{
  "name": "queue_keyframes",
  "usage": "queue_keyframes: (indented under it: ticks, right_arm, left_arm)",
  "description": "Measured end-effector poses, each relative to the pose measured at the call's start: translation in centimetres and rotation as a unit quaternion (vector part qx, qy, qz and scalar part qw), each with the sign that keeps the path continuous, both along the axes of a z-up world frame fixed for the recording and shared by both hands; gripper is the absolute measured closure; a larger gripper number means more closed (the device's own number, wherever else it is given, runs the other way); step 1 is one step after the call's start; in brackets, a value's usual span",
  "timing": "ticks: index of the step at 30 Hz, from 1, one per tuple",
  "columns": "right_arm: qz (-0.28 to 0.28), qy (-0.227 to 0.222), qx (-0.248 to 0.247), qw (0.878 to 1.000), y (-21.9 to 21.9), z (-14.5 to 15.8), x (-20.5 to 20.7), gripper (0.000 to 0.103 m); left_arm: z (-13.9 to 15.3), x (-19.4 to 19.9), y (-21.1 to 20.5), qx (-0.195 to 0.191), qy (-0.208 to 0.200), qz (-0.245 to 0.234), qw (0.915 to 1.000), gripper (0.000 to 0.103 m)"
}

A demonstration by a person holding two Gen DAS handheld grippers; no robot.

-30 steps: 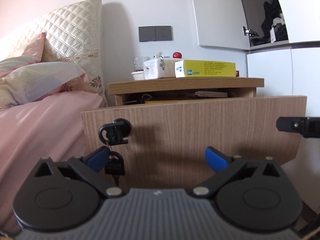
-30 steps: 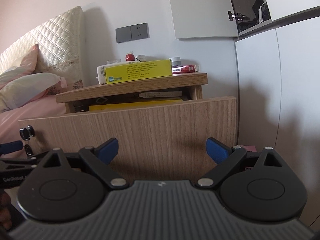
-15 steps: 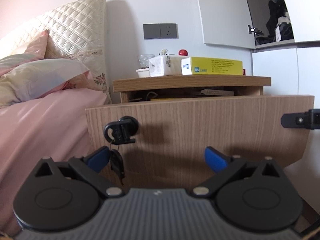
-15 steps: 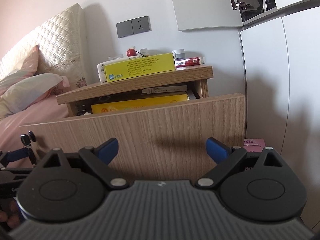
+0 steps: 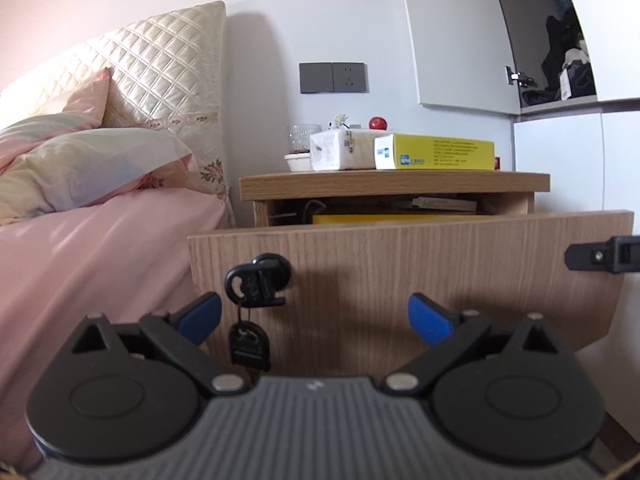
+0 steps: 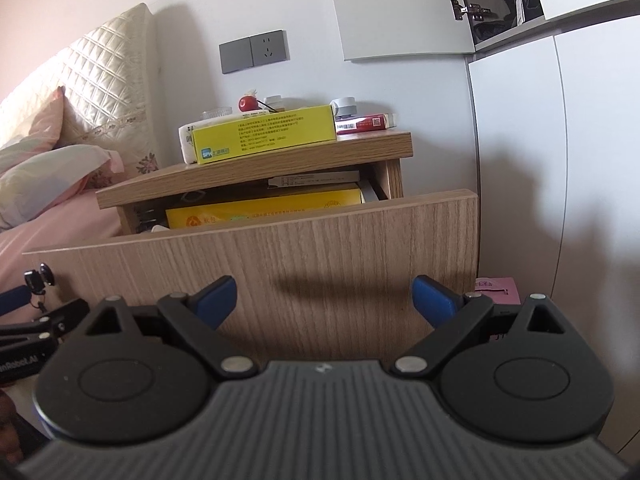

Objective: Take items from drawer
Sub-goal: 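Push the drawer front inward with the right tool while the left tool pushes too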

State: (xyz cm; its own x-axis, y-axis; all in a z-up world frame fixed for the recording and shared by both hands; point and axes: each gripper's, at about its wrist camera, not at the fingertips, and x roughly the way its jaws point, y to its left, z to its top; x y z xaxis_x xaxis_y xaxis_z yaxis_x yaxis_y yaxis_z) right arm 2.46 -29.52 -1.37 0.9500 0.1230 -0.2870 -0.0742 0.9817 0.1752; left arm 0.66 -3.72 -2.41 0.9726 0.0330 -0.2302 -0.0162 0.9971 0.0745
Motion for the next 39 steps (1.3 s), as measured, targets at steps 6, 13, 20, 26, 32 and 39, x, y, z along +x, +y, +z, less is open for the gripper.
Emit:
queue_keyframes:
  ticks: [6,13,20,26,32,39]
  right_arm:
    - [-0.008,-0.009,-0.003,1.0,0.1,0.5,0.7,0.003]
    - [-0.009,-0.008,0.0,1.0,-0.2,0.7,1.1,0.003]
    - [-0.002,-0.006,0.003,1.0,-0.4,0.8,1.9,0.0]
    - [0.008,-0.006,0.005,1.0,-0.7,0.8,2.9,0.0]
    - [0.015,-0.003,0.01,1.0,-0.8,0.9,4.4,0.0]
    - [0.006,-0.002,0.014,1.0,-1.4,1.0,6.1,0.0]
  left_arm:
    - [1.0,1.4,0.4,-0.012,0.011,0.004,0.9999,0.001]
    - [1.7,2.1,0.2,-0.01,0.009,0.004,0.9999,0.001]
    - [1.5,2.7,0.4,-0.006,0.011,0.001,0.9999,0.001]
    - [1.8,4.1,0.4,-0.006,0.016,0.0,0.9998,0.001]
    - [1.9,5.6,0.4,-0.004,0.02,0.0,0.9998,0.001]
    - [2.1,7.5,0.4,-0.004,0.026,0.002,0.9997,0.001]
